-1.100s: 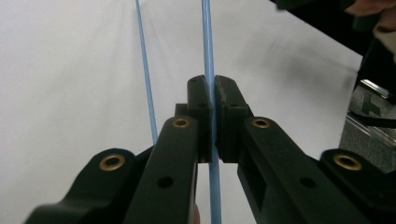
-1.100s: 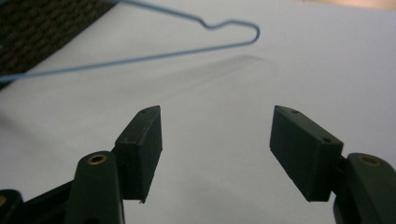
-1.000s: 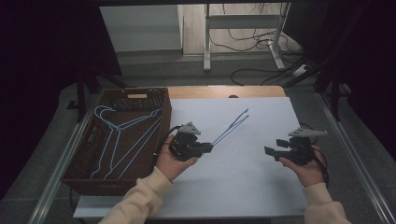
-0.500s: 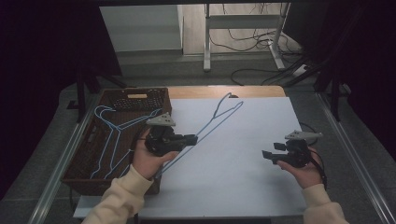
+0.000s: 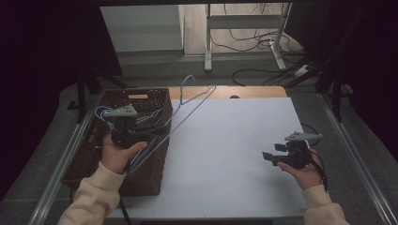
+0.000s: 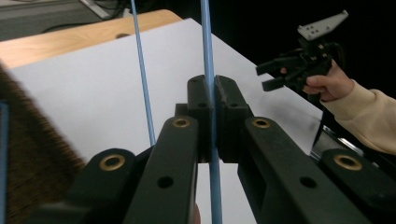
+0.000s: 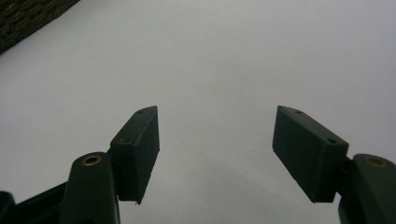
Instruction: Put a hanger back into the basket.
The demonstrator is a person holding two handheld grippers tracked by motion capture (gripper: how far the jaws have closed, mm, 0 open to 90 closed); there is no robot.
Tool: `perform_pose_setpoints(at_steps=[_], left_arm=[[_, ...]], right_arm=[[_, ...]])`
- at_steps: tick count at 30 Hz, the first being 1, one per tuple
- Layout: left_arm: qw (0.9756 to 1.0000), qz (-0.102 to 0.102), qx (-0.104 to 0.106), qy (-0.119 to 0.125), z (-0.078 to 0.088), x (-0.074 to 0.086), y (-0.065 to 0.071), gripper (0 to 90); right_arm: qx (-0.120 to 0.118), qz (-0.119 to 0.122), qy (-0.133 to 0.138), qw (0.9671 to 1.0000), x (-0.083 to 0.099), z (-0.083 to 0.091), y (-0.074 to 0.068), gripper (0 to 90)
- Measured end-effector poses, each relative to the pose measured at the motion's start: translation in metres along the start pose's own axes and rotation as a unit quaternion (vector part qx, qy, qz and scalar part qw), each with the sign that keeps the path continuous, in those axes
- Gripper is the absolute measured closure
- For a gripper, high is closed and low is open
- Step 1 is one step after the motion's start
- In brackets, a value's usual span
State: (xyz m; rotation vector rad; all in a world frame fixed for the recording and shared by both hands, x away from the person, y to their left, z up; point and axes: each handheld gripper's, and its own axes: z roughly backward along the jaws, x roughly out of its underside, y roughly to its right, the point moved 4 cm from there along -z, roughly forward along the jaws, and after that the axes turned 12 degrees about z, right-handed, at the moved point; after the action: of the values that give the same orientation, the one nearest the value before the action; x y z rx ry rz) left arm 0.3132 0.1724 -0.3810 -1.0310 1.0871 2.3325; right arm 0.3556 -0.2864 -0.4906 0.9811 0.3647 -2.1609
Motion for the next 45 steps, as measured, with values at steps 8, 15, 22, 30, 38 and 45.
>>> perform_pose_setpoints(at_steps=[8,15,22,30,38,45], left_arm=[[0.9991,0.023,-0.023,0.025,0.029,0.000,-0.028,86.5],[0.9974,0.047,-0.040,0.037,0.049,0.011,-0.051,86.5],[0.9960,0.059,-0.053,0.041,0.066,0.022,-0.068,86.5],[0.9942,0.072,-0.065,0.046,0.079,0.032,-0.084,86.5],[0.9940,0.083,-0.062,0.036,0.076,0.040,-0.096,86.5],[0.9936,0.094,-0.062,0.012,0.067,0.048,-0.109,86.5]], right_arm=[[-0.003,0.001,-0.007,1.0000,0.001,-0.002,-0.001,30.6],[-0.006,0.003,-0.012,0.9999,0.003,-0.003,-0.002,30.4],[-0.009,0.003,-0.014,0.9999,0.003,-0.004,-0.003,30.3],[-0.009,0.001,-0.012,0.9999,0.002,-0.004,-0.003,29.8],[-0.010,0.003,-0.014,0.9999,0.002,-0.005,-0.003,29.8],[-0.009,0.001,-0.015,0.9998,0.003,-0.005,-0.003,29.8]])
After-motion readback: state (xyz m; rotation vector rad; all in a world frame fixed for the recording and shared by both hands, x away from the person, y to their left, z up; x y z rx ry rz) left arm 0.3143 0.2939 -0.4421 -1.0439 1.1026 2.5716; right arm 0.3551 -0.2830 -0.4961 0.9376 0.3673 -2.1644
